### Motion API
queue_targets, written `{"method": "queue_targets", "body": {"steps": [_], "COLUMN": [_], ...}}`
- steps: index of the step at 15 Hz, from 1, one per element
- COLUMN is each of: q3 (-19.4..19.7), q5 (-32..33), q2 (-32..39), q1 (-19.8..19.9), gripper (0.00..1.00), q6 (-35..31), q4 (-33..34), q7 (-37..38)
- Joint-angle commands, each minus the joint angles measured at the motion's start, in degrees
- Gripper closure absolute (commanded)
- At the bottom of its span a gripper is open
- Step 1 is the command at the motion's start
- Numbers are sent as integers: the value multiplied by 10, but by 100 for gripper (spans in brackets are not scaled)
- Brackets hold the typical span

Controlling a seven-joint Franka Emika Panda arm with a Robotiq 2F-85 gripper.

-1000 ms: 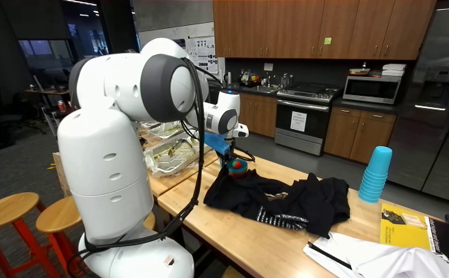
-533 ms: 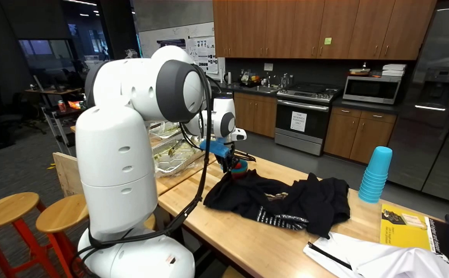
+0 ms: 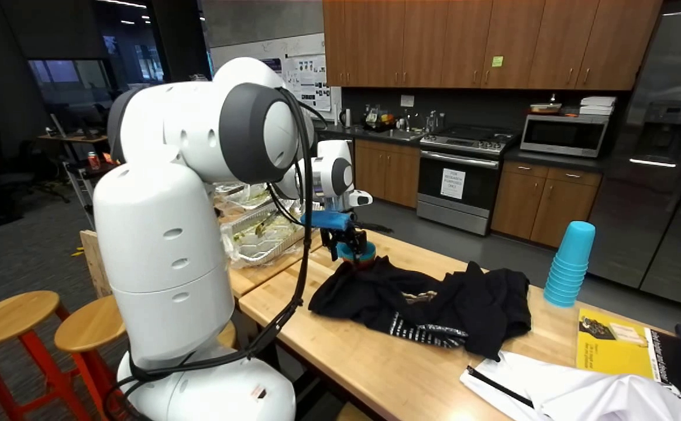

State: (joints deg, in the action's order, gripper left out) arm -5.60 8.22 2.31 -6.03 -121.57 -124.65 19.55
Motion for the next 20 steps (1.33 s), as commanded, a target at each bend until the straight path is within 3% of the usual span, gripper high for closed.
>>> {"method": "queue_targets", "body": {"steps": [1, 4, 10, 13, 17, 20], "q3": [1, 4, 12, 11, -6, -4], "q5": [3, -31, -15, -38, -69, -59], "q2": [-78, -117, -149, -138, -144, -130], "q1": [2, 6, 22, 15, -6, 2], "gripper": [0, 0, 0, 0, 0, 0], "q6": [32, 41, 12, 1, -73, -50], "q4": [-49, -92, -186, -207, -241, -228], "q7": [-63, -116, -117, -150, -164, -154]}}
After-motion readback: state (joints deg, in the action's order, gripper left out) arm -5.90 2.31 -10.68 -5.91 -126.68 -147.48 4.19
